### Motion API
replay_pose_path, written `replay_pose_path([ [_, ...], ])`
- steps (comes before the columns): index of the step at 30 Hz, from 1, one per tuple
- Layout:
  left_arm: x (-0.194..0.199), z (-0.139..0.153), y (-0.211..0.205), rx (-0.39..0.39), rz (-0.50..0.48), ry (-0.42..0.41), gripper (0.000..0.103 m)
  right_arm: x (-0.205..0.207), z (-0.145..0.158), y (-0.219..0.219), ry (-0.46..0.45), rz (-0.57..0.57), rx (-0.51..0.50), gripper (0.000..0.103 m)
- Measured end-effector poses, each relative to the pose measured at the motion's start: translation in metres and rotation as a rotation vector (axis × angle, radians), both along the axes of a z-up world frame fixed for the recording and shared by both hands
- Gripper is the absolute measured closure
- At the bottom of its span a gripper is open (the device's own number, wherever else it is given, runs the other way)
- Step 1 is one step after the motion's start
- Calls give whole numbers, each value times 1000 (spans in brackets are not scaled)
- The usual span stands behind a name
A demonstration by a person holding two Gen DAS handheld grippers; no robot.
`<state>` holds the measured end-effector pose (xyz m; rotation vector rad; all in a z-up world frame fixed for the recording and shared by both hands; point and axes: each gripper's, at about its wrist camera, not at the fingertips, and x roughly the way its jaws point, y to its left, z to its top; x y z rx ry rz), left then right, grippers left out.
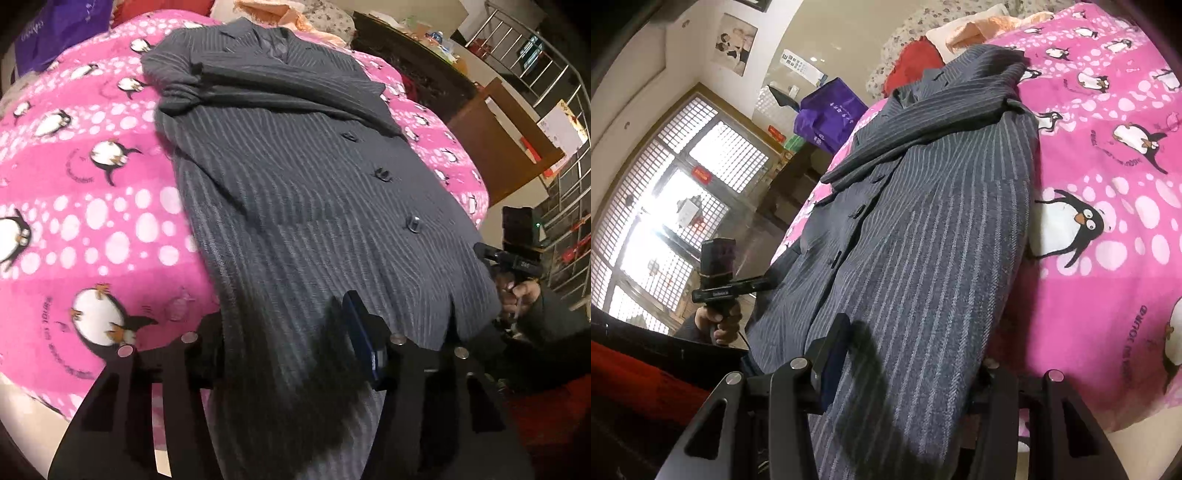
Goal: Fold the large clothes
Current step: 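Grasp the coat hem with the right gripper while the left gripper holds the side, then lift the coat hem with both grippers and fold it toward the collar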
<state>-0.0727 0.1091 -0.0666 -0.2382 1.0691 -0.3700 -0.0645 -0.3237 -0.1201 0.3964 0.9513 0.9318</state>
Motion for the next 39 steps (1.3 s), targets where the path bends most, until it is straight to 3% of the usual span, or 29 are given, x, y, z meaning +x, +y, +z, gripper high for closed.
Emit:
replay_pose_path([
  [1,1,-5,3,14,18,14,49,0,0,0,0,2,-6,55],
  [2,2,-11,7,24,31,33,57,1,0,1,0,3,-14,55],
  [9,-11,-4,2,-15,-79,59,56,-2,6,9,-18,23,-78,55],
  [13,4,-9,5,-55,-14,71,57,2,10,15,-20,59,-100,55],
  [16,6,-5,-1,-11,15,50,96,3,18,15,-42,61,-71,62],
  [19,-2,5,5,-29,69,-4,97,2,21,6,-30,50,-30,74],
  [23,-9,7,11,-98,84,-20,97,1,18,9,-6,91,-17,75],
  [27,-9,-8,9,-75,61,62,93,5,15,19,5,136,-9,75],
  [29,-12,-9,11,-81,51,63,85,8,11,21,12,143,-12,75],
  [34,-13,-7,6,-53,49,53,84,14,3,21,38,105,-25,75],
  [36,-15,-4,5,-23,72,28,98,8,12,22,-9,109,-39,79],
  [39,-22,8,2,3,92,-48,99,2,29,17,-73,99,-20,90],
])
